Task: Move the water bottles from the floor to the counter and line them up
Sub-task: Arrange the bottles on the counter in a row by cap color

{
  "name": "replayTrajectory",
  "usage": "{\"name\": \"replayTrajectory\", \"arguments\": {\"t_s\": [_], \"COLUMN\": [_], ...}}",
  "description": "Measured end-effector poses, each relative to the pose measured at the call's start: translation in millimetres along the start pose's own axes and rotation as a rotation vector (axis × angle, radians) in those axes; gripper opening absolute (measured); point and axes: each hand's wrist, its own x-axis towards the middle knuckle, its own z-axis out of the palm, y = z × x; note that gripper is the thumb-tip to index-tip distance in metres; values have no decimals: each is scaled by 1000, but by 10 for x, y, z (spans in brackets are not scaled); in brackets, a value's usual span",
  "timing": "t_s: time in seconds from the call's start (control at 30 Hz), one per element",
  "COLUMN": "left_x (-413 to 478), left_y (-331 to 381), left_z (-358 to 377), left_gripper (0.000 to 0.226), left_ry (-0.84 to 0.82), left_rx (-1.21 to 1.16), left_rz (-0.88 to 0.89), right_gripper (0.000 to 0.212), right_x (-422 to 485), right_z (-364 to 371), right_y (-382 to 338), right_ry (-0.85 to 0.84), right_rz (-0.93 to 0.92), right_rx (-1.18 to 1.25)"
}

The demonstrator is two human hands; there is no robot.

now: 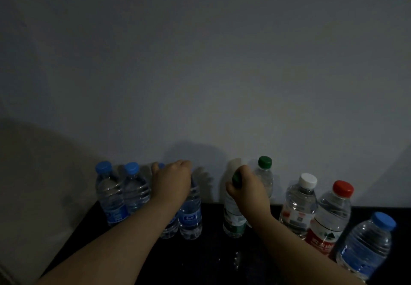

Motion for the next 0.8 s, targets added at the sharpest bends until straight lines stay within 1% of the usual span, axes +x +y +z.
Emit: {"name": "replayTrajectory", "arguments": {"t_s": [0.13,0.23,0.33,0.43,0.53,0.63,0.8], "left_x": [-26,-30,-33,-33,-27,2,15], "left_y": [-6,2,18,11,-30,-84,-119], "left_z": [-52,-79,-94,-114,-163,-224,-249], "left_gripper": [18,19,18,18,18,20,22], "left_ry": [-57,-94,-118,-125,-162,-193,-247], "left_rx": [-44,-9,15,18,2,-50,-149], "left_rz": [10,25,41,64,114,155,179], "right_gripper": [23,32,35,33,37,37,36], "right_x": [-5,28,4,-12,-8,1,63], "right_z": [17,-22,-26,-15,-23,-16,57], "right_y": [-26,-56,-82,-92,-116,-150,-214], "right_ry": [-16,-45,-55,-42,-6,9,-46], "right_rz": [61,118,163,186,236,227,173], "right_rx": [42,57,58,73,170,172,157]}}
